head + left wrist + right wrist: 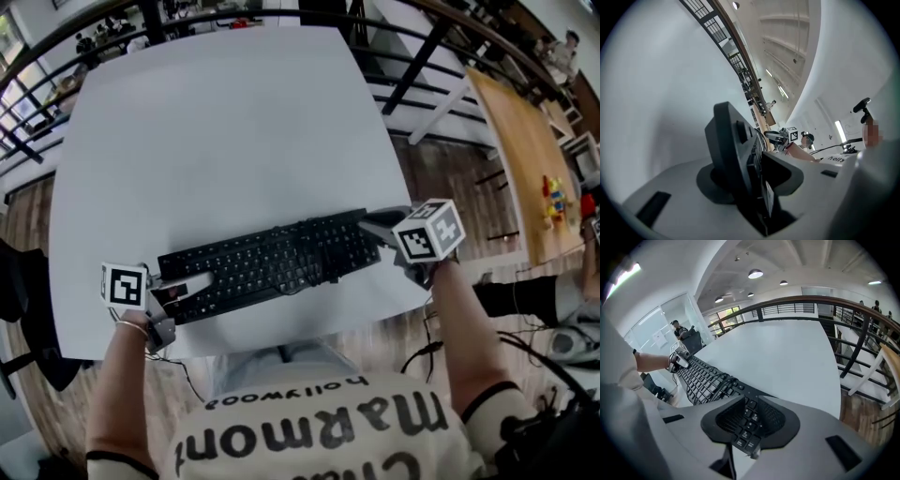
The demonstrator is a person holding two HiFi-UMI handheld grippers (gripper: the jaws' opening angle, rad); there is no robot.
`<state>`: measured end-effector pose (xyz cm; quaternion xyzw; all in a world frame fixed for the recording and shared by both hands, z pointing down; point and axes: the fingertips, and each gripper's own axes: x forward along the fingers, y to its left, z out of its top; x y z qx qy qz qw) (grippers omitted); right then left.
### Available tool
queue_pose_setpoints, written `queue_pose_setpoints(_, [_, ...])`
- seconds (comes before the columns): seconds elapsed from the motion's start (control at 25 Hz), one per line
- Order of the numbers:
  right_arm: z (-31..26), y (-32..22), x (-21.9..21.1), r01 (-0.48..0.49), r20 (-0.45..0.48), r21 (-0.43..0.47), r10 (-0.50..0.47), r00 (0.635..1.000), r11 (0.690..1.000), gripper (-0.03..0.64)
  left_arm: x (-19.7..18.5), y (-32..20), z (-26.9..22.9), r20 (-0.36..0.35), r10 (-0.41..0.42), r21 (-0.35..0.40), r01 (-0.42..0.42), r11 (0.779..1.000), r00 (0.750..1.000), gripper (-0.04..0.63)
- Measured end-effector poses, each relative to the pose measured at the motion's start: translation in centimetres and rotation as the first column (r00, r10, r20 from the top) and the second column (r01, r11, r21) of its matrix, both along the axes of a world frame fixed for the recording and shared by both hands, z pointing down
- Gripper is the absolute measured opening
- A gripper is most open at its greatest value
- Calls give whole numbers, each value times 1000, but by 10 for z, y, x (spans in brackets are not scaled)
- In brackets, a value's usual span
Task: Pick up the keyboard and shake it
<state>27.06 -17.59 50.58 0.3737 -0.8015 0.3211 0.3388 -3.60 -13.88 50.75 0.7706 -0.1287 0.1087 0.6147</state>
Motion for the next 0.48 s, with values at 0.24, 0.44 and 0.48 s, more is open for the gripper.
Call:
queue_pose_setpoints(0.24, [17,-3,25,7,27,-36,-6,1000,999,224,1,-2,-6,-2,16,38,-15,999,1000,160])
queue_pose_setpoints(0.44, [29,-9,24,-20,129,-88,32,991,996,256,-5,-7,-3,47,-18,73,14,997,999,163])
queue_pose_setpoints(0.48, [31,-10,24,-27,144,-101,41,989,995,259,-6,-8,-3,50,-28,70,25,997,998,167])
